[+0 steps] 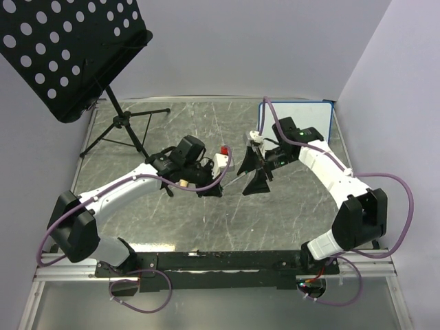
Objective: Write a sentence on the whiteboard
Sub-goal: Open the pen cap from the whiteboard marker.
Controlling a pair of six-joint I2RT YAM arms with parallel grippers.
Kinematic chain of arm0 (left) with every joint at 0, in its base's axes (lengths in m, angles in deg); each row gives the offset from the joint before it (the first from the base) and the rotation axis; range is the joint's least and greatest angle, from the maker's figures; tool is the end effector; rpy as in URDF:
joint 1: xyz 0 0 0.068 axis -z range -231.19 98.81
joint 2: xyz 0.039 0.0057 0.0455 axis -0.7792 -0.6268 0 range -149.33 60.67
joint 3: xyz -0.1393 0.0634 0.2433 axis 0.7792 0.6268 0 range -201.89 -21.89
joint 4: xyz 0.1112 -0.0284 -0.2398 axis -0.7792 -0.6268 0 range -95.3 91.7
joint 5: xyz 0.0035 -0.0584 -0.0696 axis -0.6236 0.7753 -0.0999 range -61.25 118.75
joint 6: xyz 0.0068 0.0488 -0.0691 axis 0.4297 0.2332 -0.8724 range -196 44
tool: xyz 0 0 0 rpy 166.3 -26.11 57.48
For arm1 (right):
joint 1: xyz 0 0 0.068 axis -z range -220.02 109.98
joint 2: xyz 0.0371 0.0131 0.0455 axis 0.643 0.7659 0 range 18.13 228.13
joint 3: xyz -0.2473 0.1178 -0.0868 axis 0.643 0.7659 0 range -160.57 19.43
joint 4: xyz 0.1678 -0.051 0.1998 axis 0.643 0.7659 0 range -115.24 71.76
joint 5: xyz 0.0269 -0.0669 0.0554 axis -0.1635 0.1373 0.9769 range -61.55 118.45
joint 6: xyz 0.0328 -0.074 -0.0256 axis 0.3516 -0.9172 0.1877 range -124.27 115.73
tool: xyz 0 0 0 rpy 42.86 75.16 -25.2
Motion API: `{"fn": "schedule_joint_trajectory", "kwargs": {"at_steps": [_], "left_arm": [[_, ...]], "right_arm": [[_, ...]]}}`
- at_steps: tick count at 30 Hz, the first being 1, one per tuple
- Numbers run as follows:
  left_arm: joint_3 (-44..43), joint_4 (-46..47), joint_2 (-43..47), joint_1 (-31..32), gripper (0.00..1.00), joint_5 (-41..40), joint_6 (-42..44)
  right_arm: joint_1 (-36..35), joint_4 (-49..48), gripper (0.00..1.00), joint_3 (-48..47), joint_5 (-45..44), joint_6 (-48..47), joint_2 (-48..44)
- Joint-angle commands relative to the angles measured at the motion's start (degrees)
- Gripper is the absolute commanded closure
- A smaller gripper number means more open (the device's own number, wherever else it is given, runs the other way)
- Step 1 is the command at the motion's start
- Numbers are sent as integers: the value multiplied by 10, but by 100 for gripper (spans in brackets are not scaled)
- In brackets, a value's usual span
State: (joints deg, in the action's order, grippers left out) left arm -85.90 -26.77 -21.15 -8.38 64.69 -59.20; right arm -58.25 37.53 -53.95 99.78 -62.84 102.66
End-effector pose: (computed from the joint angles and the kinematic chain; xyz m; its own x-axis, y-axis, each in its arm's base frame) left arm 0.2119 -0.2557 0.2734 -0.2627 0.5622 -0.7842 0.9648 0.1627 -0.2065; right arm 0.2411 0.1538 0.3078 -0.1777 -0.3461 -0.9212 -0.9609 -0.1409 0.2383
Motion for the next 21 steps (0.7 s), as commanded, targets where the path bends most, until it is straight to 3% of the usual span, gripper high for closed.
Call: {"fn": "schedule_joint_trajectory", "kwargs": {"at_steps": [1, 8, 13, 21], "left_arm": [[-24, -10, -5, 12, 99, 30, 27], [-30, -11, -11, 13, 99, 32, 22], [-26, -2, -11, 13, 99, 34, 14], [-33, -7, -19, 13, 99, 39, 9]], "right_arm": [[-28, 20, 11, -21, 56, -49, 15], [-52, -3, 26, -27, 53, -10, 34], [-61, -19, 42, -26, 45, 12, 37], [-65, -46, 46, -22, 47, 47, 34]]}}
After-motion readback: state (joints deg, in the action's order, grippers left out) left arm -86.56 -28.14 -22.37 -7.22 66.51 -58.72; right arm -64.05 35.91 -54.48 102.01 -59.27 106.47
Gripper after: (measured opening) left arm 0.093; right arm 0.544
